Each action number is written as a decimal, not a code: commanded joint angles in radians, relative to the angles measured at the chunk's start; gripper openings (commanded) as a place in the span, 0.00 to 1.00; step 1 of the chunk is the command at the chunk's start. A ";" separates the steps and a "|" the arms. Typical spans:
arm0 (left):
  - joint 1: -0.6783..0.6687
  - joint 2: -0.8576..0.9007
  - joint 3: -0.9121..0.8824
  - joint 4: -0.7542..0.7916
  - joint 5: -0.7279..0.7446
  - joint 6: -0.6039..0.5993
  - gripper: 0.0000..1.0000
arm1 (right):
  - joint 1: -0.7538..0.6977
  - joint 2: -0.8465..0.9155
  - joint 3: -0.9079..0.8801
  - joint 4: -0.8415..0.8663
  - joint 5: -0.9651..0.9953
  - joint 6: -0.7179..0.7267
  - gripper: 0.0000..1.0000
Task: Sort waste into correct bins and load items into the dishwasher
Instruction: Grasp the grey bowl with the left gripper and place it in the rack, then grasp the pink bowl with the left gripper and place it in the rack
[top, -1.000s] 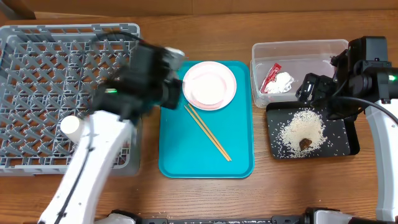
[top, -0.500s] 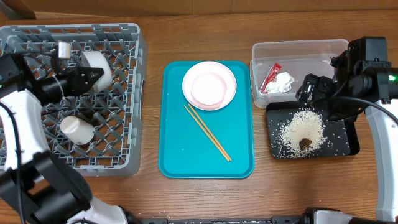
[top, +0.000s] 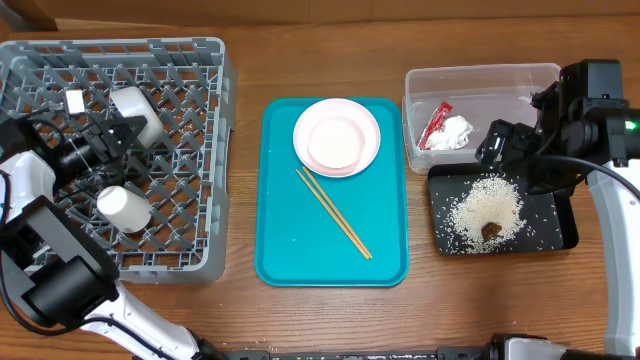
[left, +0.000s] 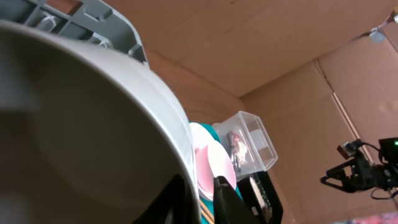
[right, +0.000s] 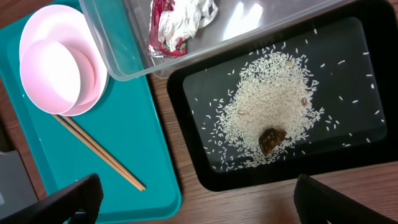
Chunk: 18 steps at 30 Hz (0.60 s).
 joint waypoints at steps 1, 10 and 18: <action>0.035 0.021 0.008 -0.005 0.034 0.009 0.21 | 0.003 -0.001 0.007 0.000 -0.006 -0.003 1.00; 0.182 -0.007 0.008 -0.247 0.026 0.035 0.72 | 0.003 -0.001 0.007 -0.001 -0.006 -0.003 1.00; 0.183 -0.218 0.008 -0.317 -0.005 0.035 0.76 | 0.003 -0.001 0.007 -0.003 -0.006 -0.003 1.00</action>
